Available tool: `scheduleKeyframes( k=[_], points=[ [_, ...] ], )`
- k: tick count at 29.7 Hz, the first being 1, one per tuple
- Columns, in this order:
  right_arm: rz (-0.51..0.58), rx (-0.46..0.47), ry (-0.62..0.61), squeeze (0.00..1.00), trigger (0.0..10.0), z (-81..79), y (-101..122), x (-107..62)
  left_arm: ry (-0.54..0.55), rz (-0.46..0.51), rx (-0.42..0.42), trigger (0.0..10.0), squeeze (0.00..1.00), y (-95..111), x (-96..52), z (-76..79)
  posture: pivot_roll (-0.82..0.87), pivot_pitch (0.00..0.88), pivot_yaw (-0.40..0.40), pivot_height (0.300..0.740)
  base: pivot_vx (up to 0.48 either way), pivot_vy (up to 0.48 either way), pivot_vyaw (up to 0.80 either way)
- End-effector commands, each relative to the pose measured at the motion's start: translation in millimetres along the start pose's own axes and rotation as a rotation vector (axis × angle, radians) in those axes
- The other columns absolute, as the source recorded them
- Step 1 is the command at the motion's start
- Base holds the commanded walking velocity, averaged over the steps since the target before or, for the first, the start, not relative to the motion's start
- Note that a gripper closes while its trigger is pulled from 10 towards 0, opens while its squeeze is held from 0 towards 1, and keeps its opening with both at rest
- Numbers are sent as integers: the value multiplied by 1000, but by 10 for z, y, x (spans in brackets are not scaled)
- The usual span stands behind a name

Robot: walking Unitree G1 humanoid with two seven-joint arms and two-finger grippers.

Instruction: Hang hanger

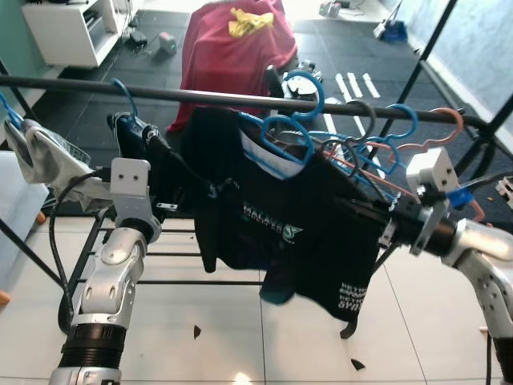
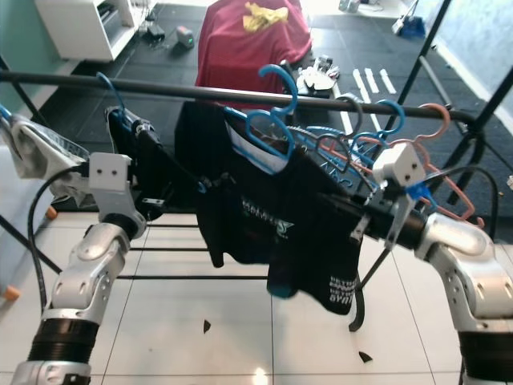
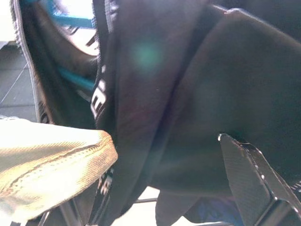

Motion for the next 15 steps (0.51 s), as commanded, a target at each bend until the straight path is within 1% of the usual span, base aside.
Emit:
scheduleKeyframes(
  k=[1,3,6,11,13,15],
  points=[
    [25,-23,-15,0,0,-16,106,-87,-5,-14,21,10000,0,-73,-4,-43,-108,77,-15,740,-240,0,0],
    [11,-18,-36,0,0,-14,96,-164,3,-15,30,10000,0,-86,2,-114,-108,76,-17,740,-261,0,0],
    [-9,-25,-83,0,0,19,120,-316,-28,10,44,10000,0,-52,-7,-180,-108,74,-21,740,-298,0,0],
    [-11,-33,-109,0,0,36,162,-397,-49,32,47,10000,0,-9,-9,-214,-109,74,-20,740,-309,0,0],
    [-14,-42,-123,0,0,55,199,-456,-73,58,44,10000,0,61,16,-227,-117,70,-17,740,-324,0,0],
    [-18,-44,-127,0,0,55,209,-474,-83,70,43,10000,0,89,31,-227,-117,70,-17,740,-326,0,0]
  ],
)
Point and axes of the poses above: a point about 5 cm out from each wrist's last joint towards the gripper, its own x axis pointing out of the wrist towards the gripper, its own y axis along the axis of the wrist's last joint, z = x × y, the point moved 4 cm from there along x, pointing out of the wrist towards the gripper, and after that the axes turned 10 degrees about x, right-handed, at the moved point
